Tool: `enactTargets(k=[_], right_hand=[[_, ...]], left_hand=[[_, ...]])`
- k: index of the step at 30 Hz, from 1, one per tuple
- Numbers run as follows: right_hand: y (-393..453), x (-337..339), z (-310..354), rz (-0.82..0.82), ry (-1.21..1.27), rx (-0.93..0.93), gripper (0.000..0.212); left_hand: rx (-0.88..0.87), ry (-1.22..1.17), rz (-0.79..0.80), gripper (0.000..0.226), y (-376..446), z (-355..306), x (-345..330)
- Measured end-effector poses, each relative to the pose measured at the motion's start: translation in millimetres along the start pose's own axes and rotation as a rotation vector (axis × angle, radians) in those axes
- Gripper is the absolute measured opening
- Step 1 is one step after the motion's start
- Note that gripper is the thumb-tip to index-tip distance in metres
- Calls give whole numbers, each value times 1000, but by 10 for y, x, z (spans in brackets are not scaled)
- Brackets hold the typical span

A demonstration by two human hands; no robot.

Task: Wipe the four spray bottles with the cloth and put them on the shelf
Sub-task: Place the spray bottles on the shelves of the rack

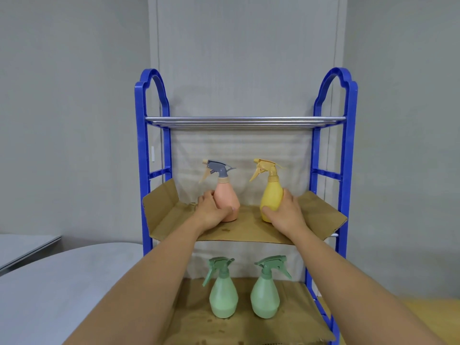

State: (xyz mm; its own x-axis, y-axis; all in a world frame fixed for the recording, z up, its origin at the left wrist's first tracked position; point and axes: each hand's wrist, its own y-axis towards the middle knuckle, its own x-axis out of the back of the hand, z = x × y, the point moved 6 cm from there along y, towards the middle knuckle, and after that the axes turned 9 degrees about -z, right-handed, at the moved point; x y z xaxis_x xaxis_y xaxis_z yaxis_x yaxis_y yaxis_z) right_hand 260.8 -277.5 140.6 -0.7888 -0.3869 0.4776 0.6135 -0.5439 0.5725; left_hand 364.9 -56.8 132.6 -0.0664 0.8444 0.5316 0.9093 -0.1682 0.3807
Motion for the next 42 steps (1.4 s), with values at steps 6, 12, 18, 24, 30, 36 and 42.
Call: enactTargets(k=[6, 12, 18, 24, 30, 36, 42], right_hand=[[86, 47, 1, 20, 44, 11, 73], [126, -10, 17, 117, 51, 36, 73], [147, -36, 2, 166, 39, 12, 74], [109, -20, 0, 193, 29, -30, 103], [-167, 366, 196, 29, 12, 63, 67], [-674, 713, 356, -60, -49, 146, 47], [-1536, 781, 322, 42, -18, 107, 50]], left_hand=[[-29, 75, 19, 88, 65, -51, -19], [-61, 121, 18, 76, 74, -69, -5], [-69, 118, 13, 77, 102, -72, -16], [-51, 151, 12, 63, 73, -61, 1], [-77, 148, -12, 64, -194, -161, 219], [-187, 85, -181, 52, -918, -430, 602], [-268, 37, -169, 23, -1808, -288, 648]])
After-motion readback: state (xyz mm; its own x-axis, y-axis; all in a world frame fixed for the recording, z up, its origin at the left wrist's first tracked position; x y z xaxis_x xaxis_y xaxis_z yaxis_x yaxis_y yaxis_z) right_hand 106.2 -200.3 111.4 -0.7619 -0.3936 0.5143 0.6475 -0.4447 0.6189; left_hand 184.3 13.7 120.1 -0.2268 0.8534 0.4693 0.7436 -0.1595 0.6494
